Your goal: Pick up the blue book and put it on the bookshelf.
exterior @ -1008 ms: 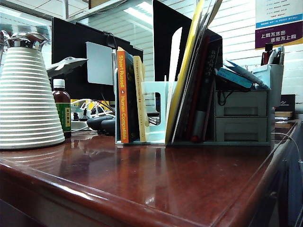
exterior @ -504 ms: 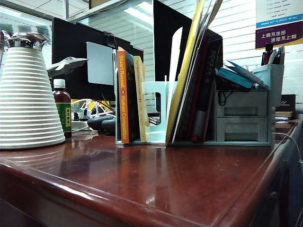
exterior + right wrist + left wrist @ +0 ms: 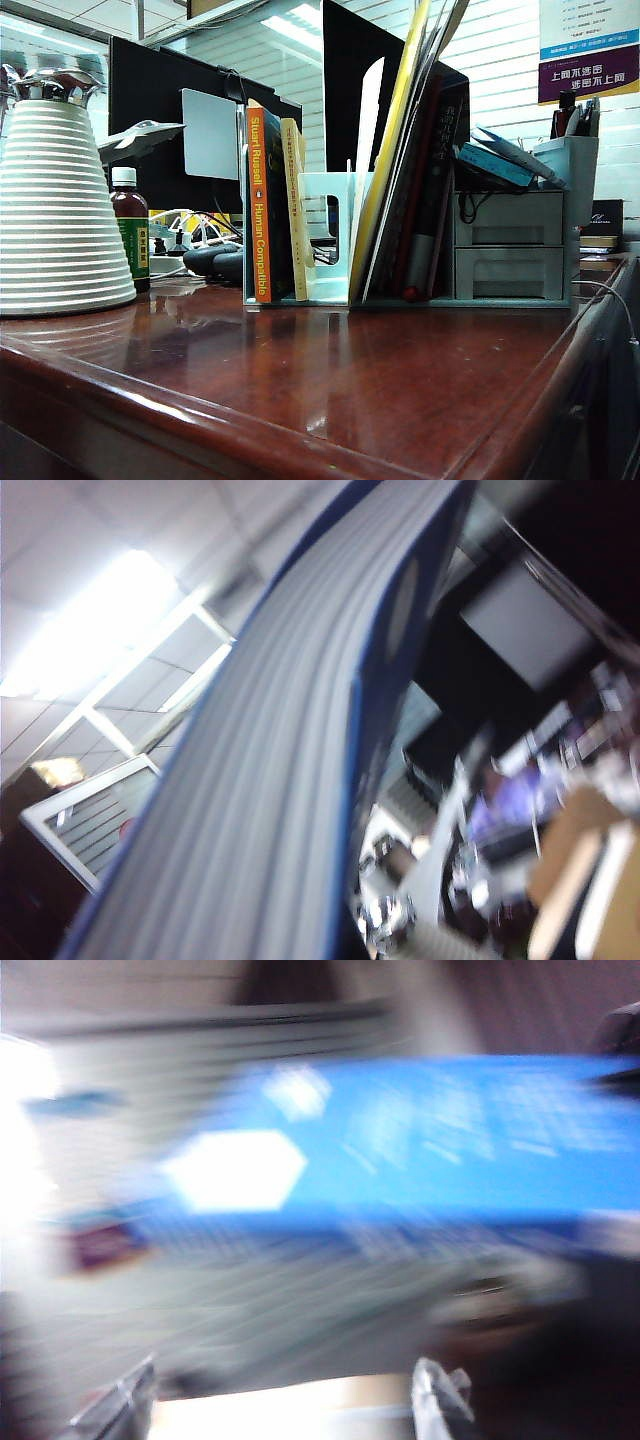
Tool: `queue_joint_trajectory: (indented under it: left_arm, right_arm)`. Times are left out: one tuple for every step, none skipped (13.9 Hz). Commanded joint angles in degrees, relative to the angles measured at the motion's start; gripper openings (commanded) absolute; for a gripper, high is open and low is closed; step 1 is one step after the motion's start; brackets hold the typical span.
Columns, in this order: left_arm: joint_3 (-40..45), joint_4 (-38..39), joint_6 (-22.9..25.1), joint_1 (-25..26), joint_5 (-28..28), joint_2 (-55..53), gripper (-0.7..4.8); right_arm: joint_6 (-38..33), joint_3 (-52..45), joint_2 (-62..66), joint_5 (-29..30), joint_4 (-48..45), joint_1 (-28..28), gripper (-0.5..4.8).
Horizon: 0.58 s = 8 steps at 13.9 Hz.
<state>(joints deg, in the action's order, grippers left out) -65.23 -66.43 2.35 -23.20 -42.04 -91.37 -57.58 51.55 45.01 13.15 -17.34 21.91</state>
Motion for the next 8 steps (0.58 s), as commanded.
queue_joint_trajectory:
  left_arm:
    - [-0.4,4.5,17.7,-3.8,10.8,0.3,3.41]
    - [-0.4,7.4,23.9,-5.5,12.9,0.3,3.41]
    - [-0.4,10.0,29.9,-7.6,15.7,0.3,3.41]
    - [-0.4,13.6,44.9,-12.3,22.9,0.3,3.41]
    - [-0.4,13.9,47.5,-13.6,22.8,0.3,3.41]
    - [-0.4,14.1,50.2,-15.6,23.0,0.3,3.41]
    - [-0.4,14.0,52.2,-16.1,23.6,0.3,3.4]
    - [-0.4,13.8,53.0,-16.3,24.3,0.3,3.41]
  right_arm:
    - [-4.4,1.0,1.0,-0.6,-4.9,0.1,-0.03]
    - [-5.6,1.0,1.7,-0.6,-4.9,0.1,-0.02]
    - [-6.1,1.0,2.2,-0.6,-5.0,0.1,-0.03]
    - [-6.1,1.0,2.7,-0.6,-4.9,0.1,-0.02]
    - [-6.2,1.0,2.9,-0.5,-4.7,0.1,-0.03]
    - [-7.0,1.0,3.1,-0.3,-3.5,0.1,-0.03]
    - [-7.0,1.0,3.1,-0.2,-2.4,0.1,-0.02]
    - [-7.0,1.0,3.1,0.0,-1.7,0.1,-0.03]
